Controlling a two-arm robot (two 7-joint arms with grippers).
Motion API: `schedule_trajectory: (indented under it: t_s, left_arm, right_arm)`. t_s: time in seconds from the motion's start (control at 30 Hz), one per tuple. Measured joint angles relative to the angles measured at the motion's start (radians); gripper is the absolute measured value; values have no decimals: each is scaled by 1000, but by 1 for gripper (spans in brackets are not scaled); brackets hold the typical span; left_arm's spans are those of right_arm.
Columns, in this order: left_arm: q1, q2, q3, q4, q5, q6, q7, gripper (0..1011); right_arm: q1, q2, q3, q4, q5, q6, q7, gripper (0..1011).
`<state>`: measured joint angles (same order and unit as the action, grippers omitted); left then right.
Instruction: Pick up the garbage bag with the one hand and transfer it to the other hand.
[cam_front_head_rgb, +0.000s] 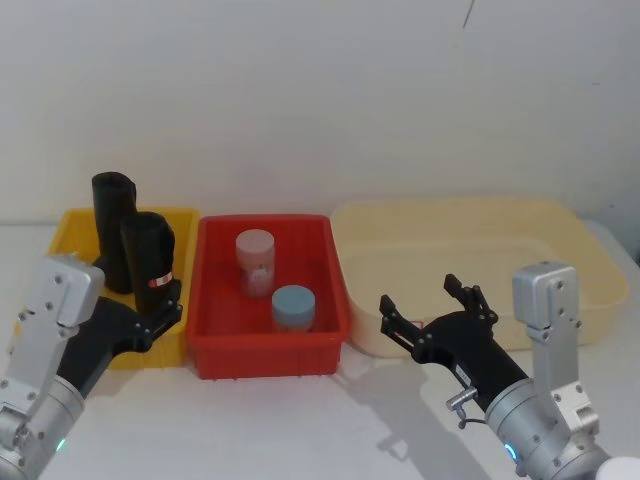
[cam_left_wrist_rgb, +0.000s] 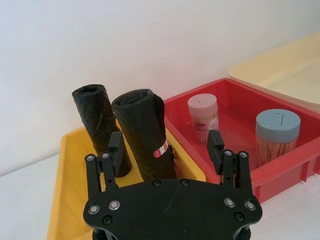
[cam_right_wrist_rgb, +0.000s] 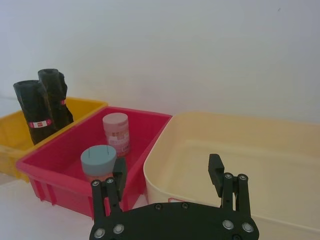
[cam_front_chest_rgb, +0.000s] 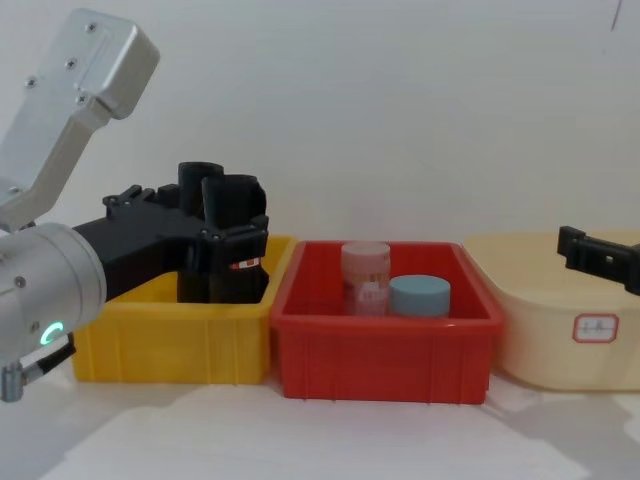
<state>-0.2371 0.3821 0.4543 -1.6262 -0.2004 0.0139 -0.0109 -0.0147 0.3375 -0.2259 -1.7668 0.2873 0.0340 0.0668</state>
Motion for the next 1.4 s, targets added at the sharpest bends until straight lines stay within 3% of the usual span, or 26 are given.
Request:
schedule_trajectory:
  t_s: [0.83, 1.13, 1.4]
  left_arm:
    - [20, -17, -16, -3, 4, 9, 24, 1001]
    - [19, -38, -36, 26, -28, -5, 10, 1001]
    - [-27, -64, -48, 100, -67, -29, -44, 1001]
  right_arm:
    - [0, 0, 0, 0, 0, 0, 0, 1001]
    - [0, 0, 0, 0, 0, 0, 0, 1001]
    - [0, 0, 0, 0, 0, 0, 0, 1001]
